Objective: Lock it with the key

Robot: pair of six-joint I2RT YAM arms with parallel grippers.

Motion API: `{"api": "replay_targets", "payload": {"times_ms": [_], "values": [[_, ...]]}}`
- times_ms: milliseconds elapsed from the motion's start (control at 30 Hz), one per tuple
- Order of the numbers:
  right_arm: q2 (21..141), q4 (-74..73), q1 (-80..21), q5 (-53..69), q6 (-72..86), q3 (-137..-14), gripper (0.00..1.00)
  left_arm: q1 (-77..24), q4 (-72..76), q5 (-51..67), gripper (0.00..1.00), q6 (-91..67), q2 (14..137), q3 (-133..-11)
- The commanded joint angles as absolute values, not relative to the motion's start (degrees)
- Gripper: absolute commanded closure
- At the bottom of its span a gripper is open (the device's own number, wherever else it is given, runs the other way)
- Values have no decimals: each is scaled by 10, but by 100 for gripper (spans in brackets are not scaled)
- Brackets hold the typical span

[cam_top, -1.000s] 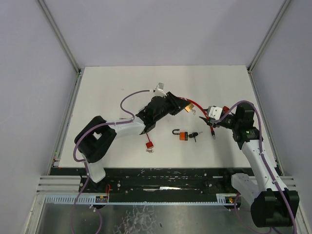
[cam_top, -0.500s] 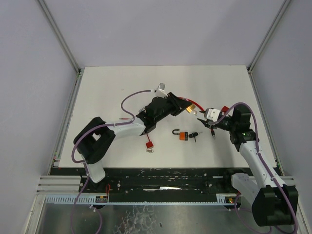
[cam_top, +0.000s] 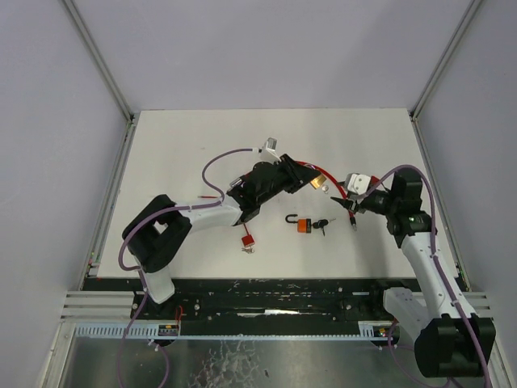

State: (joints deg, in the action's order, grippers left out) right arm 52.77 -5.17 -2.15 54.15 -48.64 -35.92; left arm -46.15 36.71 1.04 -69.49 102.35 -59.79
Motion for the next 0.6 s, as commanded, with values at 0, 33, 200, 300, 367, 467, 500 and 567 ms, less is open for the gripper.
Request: {"api": "replay_targets", "payload": {"times_ms": [0,33,200,300,367,467,500,567], "values": [[502,-122,3,577,-476,-419,50,-466,456,-8,100,-642,1005,-616],[500,-135,5,583,-477,-423,49,-466,463,-6,100,-630,1008,-617],[495,-156,23,611,-443,-436,48,-465,612,45,100,-520,1025,-586],[493,-152,42,630,-378,-449,45,-455,730,107,100,-463,1043,-567],[495,-148,57,661,-343,-455,45,-438,772,199,100,-453,1060,-579],[494,-129,62,687,-288,-453,43,-410,889,337,100,-452,1100,-600],[493,-121,62,693,-277,-450,43,-400,919,374,100,-470,1116,-610],[499,-87,62,707,-248,-435,43,-388,922,426,100,-483,1136,-638]]}}
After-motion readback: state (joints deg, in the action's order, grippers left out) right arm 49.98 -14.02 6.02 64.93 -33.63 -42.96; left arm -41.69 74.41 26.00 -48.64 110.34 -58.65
